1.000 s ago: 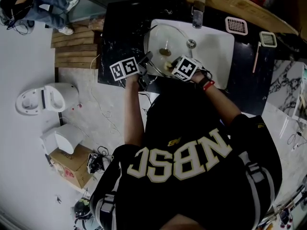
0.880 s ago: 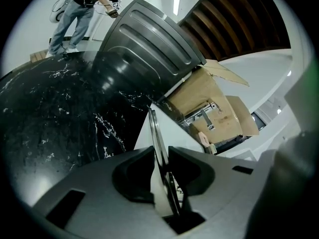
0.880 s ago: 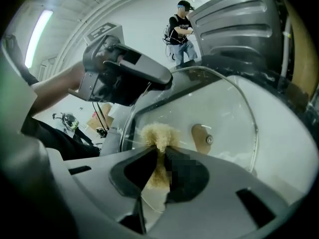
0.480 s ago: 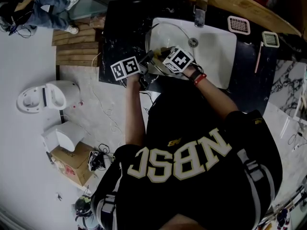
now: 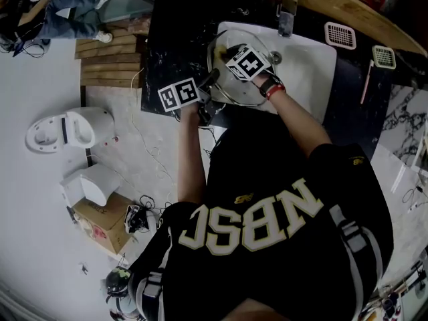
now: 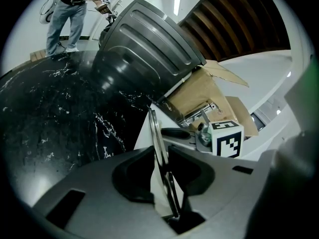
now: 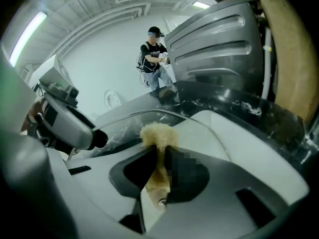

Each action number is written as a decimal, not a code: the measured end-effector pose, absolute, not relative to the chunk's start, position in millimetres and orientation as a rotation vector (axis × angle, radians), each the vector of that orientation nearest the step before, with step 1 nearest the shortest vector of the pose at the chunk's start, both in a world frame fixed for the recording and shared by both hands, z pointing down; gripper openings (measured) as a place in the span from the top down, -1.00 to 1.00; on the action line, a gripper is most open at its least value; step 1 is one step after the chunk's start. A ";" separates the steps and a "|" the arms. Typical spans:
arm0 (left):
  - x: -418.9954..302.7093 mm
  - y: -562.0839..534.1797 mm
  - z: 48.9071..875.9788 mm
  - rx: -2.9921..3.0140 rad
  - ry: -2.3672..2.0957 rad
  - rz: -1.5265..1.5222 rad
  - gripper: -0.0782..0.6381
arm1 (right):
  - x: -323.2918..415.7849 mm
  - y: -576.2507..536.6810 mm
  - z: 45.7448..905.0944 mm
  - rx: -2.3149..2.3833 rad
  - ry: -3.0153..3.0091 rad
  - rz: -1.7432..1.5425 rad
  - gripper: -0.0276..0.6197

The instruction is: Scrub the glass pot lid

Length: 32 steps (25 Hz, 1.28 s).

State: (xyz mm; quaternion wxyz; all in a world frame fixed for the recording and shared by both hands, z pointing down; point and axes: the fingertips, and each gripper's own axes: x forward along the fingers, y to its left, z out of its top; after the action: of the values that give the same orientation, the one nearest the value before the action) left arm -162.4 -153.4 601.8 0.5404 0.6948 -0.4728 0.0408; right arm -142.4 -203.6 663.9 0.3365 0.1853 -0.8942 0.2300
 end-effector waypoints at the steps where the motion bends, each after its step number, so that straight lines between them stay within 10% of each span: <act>1: -162.2 -153.4 601.6 1.649 -1.122 0.095 0.50 | -141.1 -210.4 666.6 0.503 -2.328 0.590 0.72; 32: -161.7 -151.8 602.5 1.641 -1.116 0.066 0.50 | 1.2 -193.9 776.8 0.655 -1.930 0.550 0.74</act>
State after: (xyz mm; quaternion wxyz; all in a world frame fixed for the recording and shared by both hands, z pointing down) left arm -161.7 -151.8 602.5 0.5463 0.6922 -0.4708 0.0279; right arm 1.2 -193.9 776.8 0.4926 0.2701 -0.7955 0.2268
